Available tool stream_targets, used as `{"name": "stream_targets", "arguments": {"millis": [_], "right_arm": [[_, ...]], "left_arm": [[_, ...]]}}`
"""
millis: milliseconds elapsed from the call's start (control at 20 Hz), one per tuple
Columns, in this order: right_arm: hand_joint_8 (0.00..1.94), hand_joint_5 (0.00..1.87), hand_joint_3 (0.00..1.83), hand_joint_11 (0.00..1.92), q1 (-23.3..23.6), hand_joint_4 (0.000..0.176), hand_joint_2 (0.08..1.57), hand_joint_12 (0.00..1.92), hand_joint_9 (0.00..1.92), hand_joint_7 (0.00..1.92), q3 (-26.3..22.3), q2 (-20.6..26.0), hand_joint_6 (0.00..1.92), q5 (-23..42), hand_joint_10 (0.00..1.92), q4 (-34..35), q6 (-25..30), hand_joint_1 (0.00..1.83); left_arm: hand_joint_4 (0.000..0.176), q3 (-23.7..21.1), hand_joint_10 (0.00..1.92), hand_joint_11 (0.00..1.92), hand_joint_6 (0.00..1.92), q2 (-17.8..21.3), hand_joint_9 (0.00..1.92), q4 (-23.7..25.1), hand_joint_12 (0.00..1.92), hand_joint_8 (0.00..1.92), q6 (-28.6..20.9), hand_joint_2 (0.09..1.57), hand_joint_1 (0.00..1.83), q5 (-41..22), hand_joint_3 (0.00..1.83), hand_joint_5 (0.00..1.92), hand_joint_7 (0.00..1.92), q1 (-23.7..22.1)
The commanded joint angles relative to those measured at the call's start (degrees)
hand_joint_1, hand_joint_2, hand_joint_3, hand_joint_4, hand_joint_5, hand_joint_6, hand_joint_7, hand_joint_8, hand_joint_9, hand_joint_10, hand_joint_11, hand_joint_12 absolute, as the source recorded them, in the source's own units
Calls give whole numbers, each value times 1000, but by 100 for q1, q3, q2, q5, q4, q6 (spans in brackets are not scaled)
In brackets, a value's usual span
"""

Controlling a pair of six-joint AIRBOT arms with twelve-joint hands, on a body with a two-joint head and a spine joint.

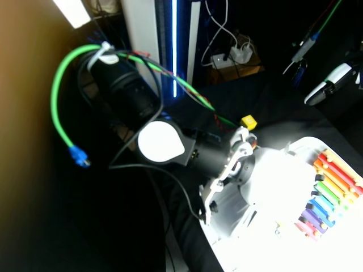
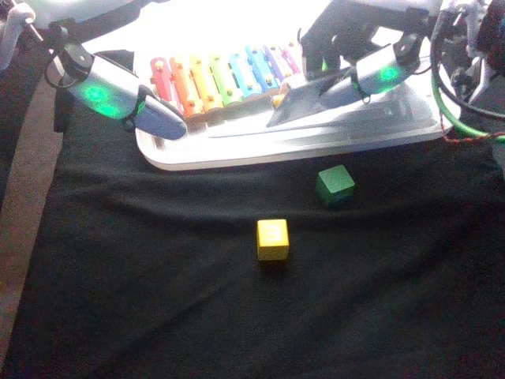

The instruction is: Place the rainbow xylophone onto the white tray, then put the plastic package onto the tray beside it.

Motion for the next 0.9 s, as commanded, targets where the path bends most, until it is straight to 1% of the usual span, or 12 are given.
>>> {"name": "stream_targets", "arguments": {"millis": [0, 100, 150, 200, 250, 300, 400, 450, 500, 550, 650, 850], "right_arm": [[1690, 1032, 0, 1266, 51, 0, 1087, 1921, 1121, 885, 43, 14, 875, 327, 1899, 298, 58, 1173], [1519, 1024, 0, 1056, 47, 0, 1089, 1921, 912, 782, 34, 15, 889, 328, 1796, 247, 58, 1171], [211, 686, 0, 366, 47, 0, 972, 1118, 561, 660, 32, 15, 101, 328, 384, 202, 58, 1098], [211, 686, 0, 366, 47, 0, 972, 1118, 561, 660, 33, 15, 101, 328, 384, 195, 58, 1098], [50, 595, 0, 300, 47, 27, 939, 931, 547, 623, 35, 15, 21, 329, 137, 191, 58, 1076], [9, 462, 0, 275, 47, 63, 884, 840, 522, 532, 36, 15, 3, 329, 43, 182, 58, 1058], [0, 187, 0, 86, 47, 166, 812, 805, 309, 278, 36, 15, 0, 329, 1, 161, 58, 1029], [0, 45, 0, 16, 47, 174, 789, 725, 182, 136, 36, 15, 0, 330, 0, 153, 58, 1005], [0, 1, 0, 0, 47, 176, 765, 282, 9, 4, 37, 15, 0, 330, 2, 151, 58, 980], [0, 0, 0, 0, 48, 176, 749, 97, 1, 0, 34, 16, 0, 331, 0, 149, 58, 991], [0, 0, 0, 0, 48, 176, 739, 3, 0, 0, 23, 17, 0, 338, 0, 144, 58, 979], [0, 0, 0, 0, 48, 176, 734, 0, 0, 0, -123, 149, 0, 402, 0, 153, 56, 944]], "left_arm": [[8, -5, 0, 0, 0, 23, 98, -162, 566, 0, -32, 746, 761, -566, 0, 0, 20, -29], [0, -9, 1, 0, 0, 23, 82, -161, 585, 0, -31, 747, 759, -548, 0, 0, 3, -11], [15, -9, 9, 0, 0, 24, 128, -156, 559, 5, -28, 738, 711, -530, 0, 0, 31, 2], [15, -9, 9, 0, 0, 24, 128, -144, 559, 5, -26, 738, 711, -518, 0, 0, 31, 2], [11, -9, 12, 0, 0, 24, 156, -136, 541, 4, -25, 737, 715, -517, 0, 0, 41, 2], [20, -9, 3, 0, 0, 24, 144, -135, 493, 3, -24, 736, 729, -522, 0, 0, 49, 2], [0, -4, 1, 0, 0, 31, 143, -134, 489, 1, -24, 741, 729, -524, 0, 0, 44, 2], [0, -3, 0, 0, 0, 36, 131, -134, 470, 0, -24, 745, 731, -524, 1, 0, 23, 3], [13, -1, 1, 0, 0, 37, 52, -134, 224, 0, -25, 791, 888, -524, 5, 0, 0, 4], [22, -1, 0, 0, 0, 37, 38, -135, 172, 0, -25, 793, 910, -528, 3, 0, 0, 12], [41, -2, 1, 0, 0, 36, 43, -136, 159, 0, -26, 792, 880, -530, 0, 0, 0, 33], [36, -9, 5, 0, 0, 51, 62, -301, 148, 0, -43, 774, 841, -657, 0, 0, 0, 153]]}}
